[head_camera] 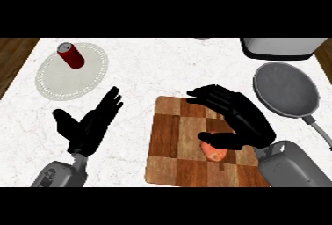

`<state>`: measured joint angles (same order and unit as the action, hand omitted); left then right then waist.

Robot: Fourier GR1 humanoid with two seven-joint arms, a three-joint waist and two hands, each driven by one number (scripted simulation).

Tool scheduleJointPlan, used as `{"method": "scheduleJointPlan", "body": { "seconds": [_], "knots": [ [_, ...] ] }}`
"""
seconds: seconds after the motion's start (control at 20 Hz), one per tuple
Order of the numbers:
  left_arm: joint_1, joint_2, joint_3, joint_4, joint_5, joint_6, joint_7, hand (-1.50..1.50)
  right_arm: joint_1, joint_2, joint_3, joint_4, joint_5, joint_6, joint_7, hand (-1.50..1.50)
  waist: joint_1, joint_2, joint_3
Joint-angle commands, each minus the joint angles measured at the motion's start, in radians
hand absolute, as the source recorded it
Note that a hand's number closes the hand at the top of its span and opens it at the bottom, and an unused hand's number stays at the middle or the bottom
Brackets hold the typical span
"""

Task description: Pick the squash from the cutting board and place it in the pan

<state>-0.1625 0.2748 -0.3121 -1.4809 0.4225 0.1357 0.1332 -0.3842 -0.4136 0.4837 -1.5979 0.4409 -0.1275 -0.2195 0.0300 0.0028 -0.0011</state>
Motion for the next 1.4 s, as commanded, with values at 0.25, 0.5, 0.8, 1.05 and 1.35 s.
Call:
{"method": "scheduleJointPlan", "body": {
  "seconds": [0.25,0.5,0.8,1.05,1.35],
  "knots": [
    [0.051,-0.007,-0.012,0.006,0.004,-0.021,-0.008,0.0,-0.113,-0.114,0.29,0.017,0.379,0.305,0.362,-1.5,-0.026,-0.017,-0.007],
    [0.045,-0.012,-0.008,0.009,-0.011,-0.004,-0.012,0.0,-0.226,-0.05,0.407,0.022,0.516,0.583,0.622,-1.5,-0.02,-0.014,-0.006],
    [0.022,0.006,0.013,0.006,0.004,-0.023,0.019,0.0,-0.205,0.118,0.518,0.06,0.519,0.958,0.877,-1.5,-0.034,-0.01,-0.003],
    [0.048,0.029,0.05,-0.018,0.02,-0.055,0.013,0.0,-0.158,0.342,0.5,0.099,0.537,1.134,1.091,-1.5,-0.03,-0.006,0.0],
    [0.026,-0.005,0.057,-0.02,-0.016,-0.051,0.043,0.0,-0.078,0.381,0.497,0.123,0.638,1.093,1.107,-1.5,-0.032,-0.003,0.001]
  ]
}}
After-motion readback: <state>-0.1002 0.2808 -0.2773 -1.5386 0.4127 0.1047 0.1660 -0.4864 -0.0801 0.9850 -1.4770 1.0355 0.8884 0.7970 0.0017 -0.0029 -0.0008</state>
